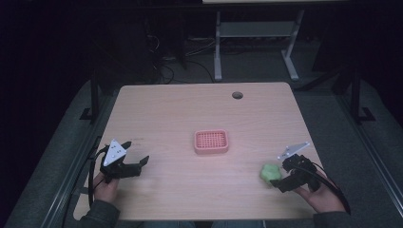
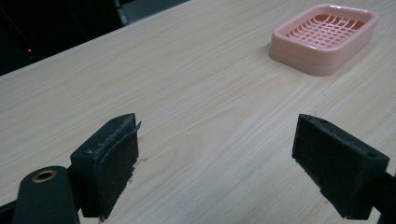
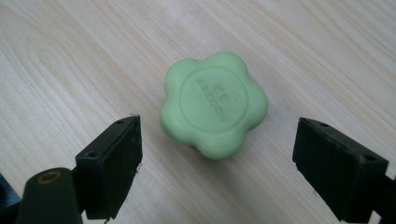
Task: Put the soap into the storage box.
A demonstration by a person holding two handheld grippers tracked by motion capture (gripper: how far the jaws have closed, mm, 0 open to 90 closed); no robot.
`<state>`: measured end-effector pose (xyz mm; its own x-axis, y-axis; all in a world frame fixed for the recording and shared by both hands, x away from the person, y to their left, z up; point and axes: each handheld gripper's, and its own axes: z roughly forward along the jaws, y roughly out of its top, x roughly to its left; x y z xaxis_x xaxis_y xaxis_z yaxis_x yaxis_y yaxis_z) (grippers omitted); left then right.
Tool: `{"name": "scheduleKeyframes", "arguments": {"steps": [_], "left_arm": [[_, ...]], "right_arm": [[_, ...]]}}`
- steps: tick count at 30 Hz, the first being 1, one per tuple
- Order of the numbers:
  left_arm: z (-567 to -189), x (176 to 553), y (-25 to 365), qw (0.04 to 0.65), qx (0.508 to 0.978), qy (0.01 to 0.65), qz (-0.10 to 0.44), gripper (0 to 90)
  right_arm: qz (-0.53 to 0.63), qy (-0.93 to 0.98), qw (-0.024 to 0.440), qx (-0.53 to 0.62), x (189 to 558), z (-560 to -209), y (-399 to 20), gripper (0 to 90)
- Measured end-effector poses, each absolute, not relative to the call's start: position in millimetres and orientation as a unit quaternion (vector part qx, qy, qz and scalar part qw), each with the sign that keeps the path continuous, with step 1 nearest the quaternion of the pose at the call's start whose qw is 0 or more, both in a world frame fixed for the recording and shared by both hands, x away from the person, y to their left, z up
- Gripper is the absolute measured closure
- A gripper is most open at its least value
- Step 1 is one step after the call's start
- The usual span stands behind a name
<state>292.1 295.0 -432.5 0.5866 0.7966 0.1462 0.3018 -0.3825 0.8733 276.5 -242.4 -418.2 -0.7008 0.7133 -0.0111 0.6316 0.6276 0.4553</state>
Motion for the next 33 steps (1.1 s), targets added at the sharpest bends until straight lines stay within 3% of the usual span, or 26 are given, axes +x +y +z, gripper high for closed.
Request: {"name": "scheduleKeyframes", "arguments": {"steps": [33], "left_arm": [[-431.8, 291.8, 294.7, 0.431, 0.781, 0.345, 0.291, 14.1]], "right_arm": [[0.158, 0.909, 0.063, 0.381, 304.4, -437.1, -212.7, 14.8]]}}
